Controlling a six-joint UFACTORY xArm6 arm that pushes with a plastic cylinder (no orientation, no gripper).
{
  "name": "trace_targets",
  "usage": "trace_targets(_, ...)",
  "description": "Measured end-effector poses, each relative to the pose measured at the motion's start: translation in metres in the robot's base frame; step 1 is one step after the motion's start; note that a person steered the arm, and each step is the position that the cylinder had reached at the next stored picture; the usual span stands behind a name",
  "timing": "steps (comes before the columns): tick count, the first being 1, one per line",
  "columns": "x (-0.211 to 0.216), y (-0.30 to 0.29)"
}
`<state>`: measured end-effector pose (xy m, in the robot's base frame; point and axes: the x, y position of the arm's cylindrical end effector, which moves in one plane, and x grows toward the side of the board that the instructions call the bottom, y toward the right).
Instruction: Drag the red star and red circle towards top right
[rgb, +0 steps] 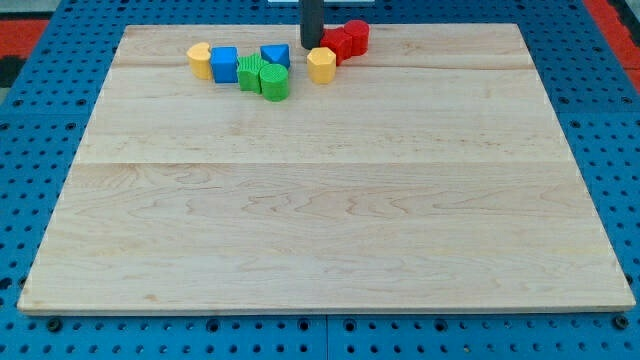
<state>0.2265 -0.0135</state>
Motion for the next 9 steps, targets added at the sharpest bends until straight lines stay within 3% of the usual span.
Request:
trace_targets(5,-0.002,0.016)
trace_targets(9,-0.009,0.080)
